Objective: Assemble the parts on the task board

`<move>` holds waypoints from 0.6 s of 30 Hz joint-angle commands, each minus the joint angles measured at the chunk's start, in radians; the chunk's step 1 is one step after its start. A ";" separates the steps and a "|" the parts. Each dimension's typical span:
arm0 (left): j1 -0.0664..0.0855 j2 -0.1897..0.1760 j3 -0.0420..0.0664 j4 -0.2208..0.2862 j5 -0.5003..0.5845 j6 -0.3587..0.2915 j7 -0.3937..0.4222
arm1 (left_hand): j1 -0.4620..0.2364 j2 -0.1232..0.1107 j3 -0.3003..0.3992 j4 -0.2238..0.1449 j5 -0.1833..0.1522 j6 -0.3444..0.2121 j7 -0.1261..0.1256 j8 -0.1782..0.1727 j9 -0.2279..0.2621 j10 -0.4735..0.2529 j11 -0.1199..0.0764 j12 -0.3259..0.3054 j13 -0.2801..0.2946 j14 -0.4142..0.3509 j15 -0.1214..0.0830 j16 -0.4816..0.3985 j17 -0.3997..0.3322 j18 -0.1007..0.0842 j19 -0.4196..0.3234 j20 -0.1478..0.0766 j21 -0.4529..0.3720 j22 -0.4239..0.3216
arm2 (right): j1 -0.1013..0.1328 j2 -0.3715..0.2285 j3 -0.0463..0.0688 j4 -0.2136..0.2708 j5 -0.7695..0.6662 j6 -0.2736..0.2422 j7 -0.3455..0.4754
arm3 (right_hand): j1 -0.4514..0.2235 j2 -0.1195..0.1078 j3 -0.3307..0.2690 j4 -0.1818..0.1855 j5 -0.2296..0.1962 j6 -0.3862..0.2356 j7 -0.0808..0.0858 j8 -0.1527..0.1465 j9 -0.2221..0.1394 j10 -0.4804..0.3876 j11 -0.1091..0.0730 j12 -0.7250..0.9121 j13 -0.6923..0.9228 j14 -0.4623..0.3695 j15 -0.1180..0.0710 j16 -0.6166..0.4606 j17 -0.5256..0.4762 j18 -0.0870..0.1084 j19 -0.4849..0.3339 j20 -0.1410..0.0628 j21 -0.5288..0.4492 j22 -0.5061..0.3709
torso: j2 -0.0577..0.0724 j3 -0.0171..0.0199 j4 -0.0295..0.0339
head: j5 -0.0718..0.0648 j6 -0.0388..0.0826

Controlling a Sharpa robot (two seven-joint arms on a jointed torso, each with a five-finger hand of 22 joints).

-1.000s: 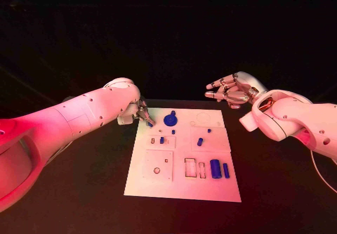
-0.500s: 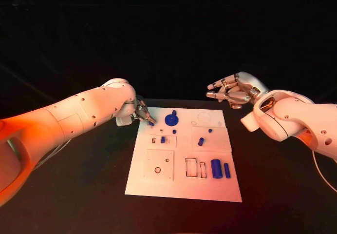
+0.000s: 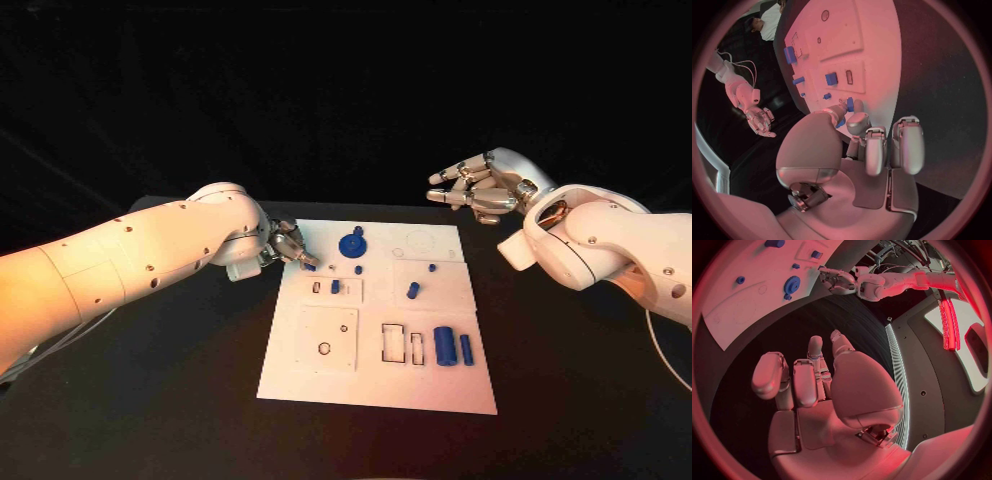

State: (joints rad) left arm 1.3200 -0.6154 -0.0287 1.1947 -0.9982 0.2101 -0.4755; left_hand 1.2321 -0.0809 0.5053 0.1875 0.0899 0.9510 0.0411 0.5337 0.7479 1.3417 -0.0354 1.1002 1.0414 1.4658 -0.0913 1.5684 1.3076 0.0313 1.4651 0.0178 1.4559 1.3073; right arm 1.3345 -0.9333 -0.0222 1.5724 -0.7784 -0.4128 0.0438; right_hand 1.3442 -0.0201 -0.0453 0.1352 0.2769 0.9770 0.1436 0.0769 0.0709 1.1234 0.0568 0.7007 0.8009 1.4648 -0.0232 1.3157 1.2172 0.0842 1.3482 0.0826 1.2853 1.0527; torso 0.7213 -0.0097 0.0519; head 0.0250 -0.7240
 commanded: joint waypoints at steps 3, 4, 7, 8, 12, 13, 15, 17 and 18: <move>-0.022 -0.028 -0.005 0.060 -0.075 -0.097 0.075 | -0.005 -0.014 0.151 -0.141 0.004 0.013 -0.007 0.004 -0.002 0.009 -0.001 0.008 0.005 0.105 0.002 0.002 0.263 0.003 0.043 0.000 0.008 0.146 | -0.001 -0.002 -0.001 0.002 -0.003 0.015 0.001 | 0.008 0.002 -0.007 -0.002 0.004 -0.002 0.000 0.001 0.000 -0.005 -0.002 -0.002 -0.001 0.026 0.000 -0.003 -0.001 0.018 -0.005 -0.001 -0.006 -0.002 | 0.000 -0.0005 -0.0006 | 0.005 -0.003; -0.026 -0.032 -0.006 0.068 -0.079 -0.101 0.077 | -0.006 -0.016 0.154 -0.142 0.004 0.014 -0.007 0.003 -0.003 0.010 -0.001 0.009 0.006 0.105 0.002 0.002 0.263 0.003 0.043 0.000 0.009 0.147 | -0.001 -0.002 -0.001 0.002 -0.003 0.015 0.001 | 0.008 0.002 -0.007 -0.002 0.004 -0.002 0.000 0.001 0.000 -0.005 -0.002 -0.002 -0.001 0.026 0.000 -0.003 -0.001 0.018 -0.005 -0.001 -0.006 -0.002 | 0.001 -0.0005 -0.0013 | 0.005 -0.003; -0.036 -0.040 -0.007 0.085 -0.088 -0.111 0.080 | -0.007 -0.018 0.158 -0.144 0.004 0.017 -0.008 0.003 -0.003 0.013 -0.002 0.012 0.010 0.105 0.001 0.002 0.263 0.002 0.045 0.000 0.011 0.150 | -0.001 -0.003 -0.001 0.002 -0.003 0.016 0.001 | 0.008 0.002 -0.007 -0.002 0.004 -0.002 0.000 0.001 0.000 -0.005 -0.002 -0.002 -0.001 0.026 0.000 -0.003 -0.001 0.018 -0.005 -0.001 -0.006 -0.002 | 0.002 -0.0001 -0.0021 | 0.006 -0.005; -0.038 -0.042 -0.007 0.089 -0.089 -0.112 0.080 | -0.008 -0.020 0.161 -0.145 0.005 0.018 -0.008 0.002 -0.004 0.016 -0.002 0.015 0.013 0.105 0.001 0.002 0.263 0.002 0.046 -0.001 0.012 0.152 | -0.001 -0.003 -0.001 0.002 -0.003 0.016 0.001 | 0.008 0.002 -0.007 -0.002 0.004 -0.002 0.000 0.001 0.000 -0.005 -0.002 -0.002 -0.001 0.026 0.000 -0.003 -0.001 0.018 -0.005 -0.001 -0.006 -0.002 | 0.002 -0.0003 -0.0021 | 0.006 -0.005; -0.044 -0.046 -0.007 0.102 -0.099 -0.110 0.078 | -0.010 -0.023 0.166 -0.147 0.006 0.021 -0.008 0.001 -0.005 0.020 -0.003 0.020 0.018 0.105 0.000 0.002 0.263 0.000 0.050 -0.001 0.019 0.159 | -0.001 -0.003 -0.002 0.001 -0.003 0.016 0.001 | 0.008 0.002 -0.007 -0.002 0.004 -0.002 0.000 0.001 0.000 -0.005 -0.002 -0.002 -0.001 0.026 0.000 -0.003 -0.001 0.018 -0.005 -0.001 -0.006 -0.002 | 0.002 0.0004 -0.0042 | 0.007 -0.006; -0.045 -0.047 -0.007 0.105 -0.102 -0.106 0.076 | -0.010 -0.023 0.166 -0.147 0.006 0.021 -0.008 0.001 -0.005 0.020 -0.003 0.020 0.018 0.105 0.000 0.002 0.263 0.000 0.050 -0.001 0.019 0.159 | -0.002 -0.003 -0.002 0.001 -0.003 0.016 0.001 | 0.008 0.002 -0.007 -0.002 0.004 -0.002 0.000 0.001 0.000 -0.005 -0.002 -0.002 -0.001 0.026 0.000 -0.003 -0.001 0.018 -0.005 -0.001 -0.006 -0.002 | 0.003 0.0011 -0.0042 | 0.007 -0.007; -0.046 -0.047 -0.008 0.109 -0.110 -0.093 0.069 | -0.011 -0.026 0.169 -0.149 0.007 0.023 -0.009 0.000 -0.005 0.022 -0.003 0.023 0.021 0.105 0.000 0.002 0.263 -0.001 0.051 -0.002 0.021 0.162 | -0.002 -0.002 -0.002 0.001 -0.003 0.017 0.001 | 0.008 0.002 -0.007 -0.002 0.004 -0.002 0.000 0.001 0.000 -0.005 -0.002 -0.002 -0.001 0.026 0.000 -0.003 -0.001 0.018 -0.005 -0.001 -0.006 -0.002 | 0.002 0.0012 -0.0040 | 0.007 -0.008; -0.047 -0.046 -0.008 0.111 -0.119 -0.075 0.059 | -0.011 -0.027 0.171 -0.150 0.008 0.023 -0.009 -0.001 -0.006 0.023 -0.003 0.023 0.022 0.105 -0.001 0.002 0.263 -0.001 0.052 -0.002 0.022 0.162 | -0.002 -0.002 -0.002 0.001 -0.003 0.017 0.002 | 0.008 0.002 -0.007 -0.002 0.004 -0.002 0.000 0.001 0.000 -0.005 -0.002 -0.002 -0.001 0.026 0.000 -0.003 -0.001 0.018 -0.005 -0.001 -0.006 -0.002 | 0.002 0.0010 -0.0040 | 0.007 -0.010; -0.047 -0.046 -0.008 0.112 -0.125 -0.066 0.053 | -0.012 -0.029 0.174 -0.152 0.009 0.025 -0.009 -0.002 -0.006 0.025 -0.004 0.025 0.024 0.105 -0.001 0.002 0.263 -0.002 0.052 -0.002 0.023 0.163 | -0.002 -0.002 -0.002 0.001 -0.003 0.017 0.002 | 0.008 0.002 -0.007 -0.002 0.004 -0.002 0.000 0.001 0.000 -0.005 -0.002 -0.002 -0.001 0.026 0.000 -0.003 -0.001 0.018 -0.005 -0.001 -0.006 -0.002 | 0.002 0.0009 -0.0039 | 0.007 -0.011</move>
State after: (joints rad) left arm 1.2738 -0.6625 -0.0366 1.3032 -1.0882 0.1221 -0.4200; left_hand 1.2153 -0.1040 0.5406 0.1660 0.0932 0.9604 0.0392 0.5336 0.7424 1.3583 -0.0379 1.1193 1.0637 1.4658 -0.0912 1.5684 1.3074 0.0313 1.4651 0.0179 1.4747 1.3080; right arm 1.3333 -0.9361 -0.0241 1.5726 -0.7782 -0.4098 0.0434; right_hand 1.3442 -0.0201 -0.0453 0.1352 0.2769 0.9770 0.1436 0.0769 0.0709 1.1234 0.0568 0.7007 0.8010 1.4648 -0.0232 1.3157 1.2173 0.0842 1.3482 0.0826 1.2853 1.0528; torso 0.7236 -0.0090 0.0483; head 0.0323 -0.7331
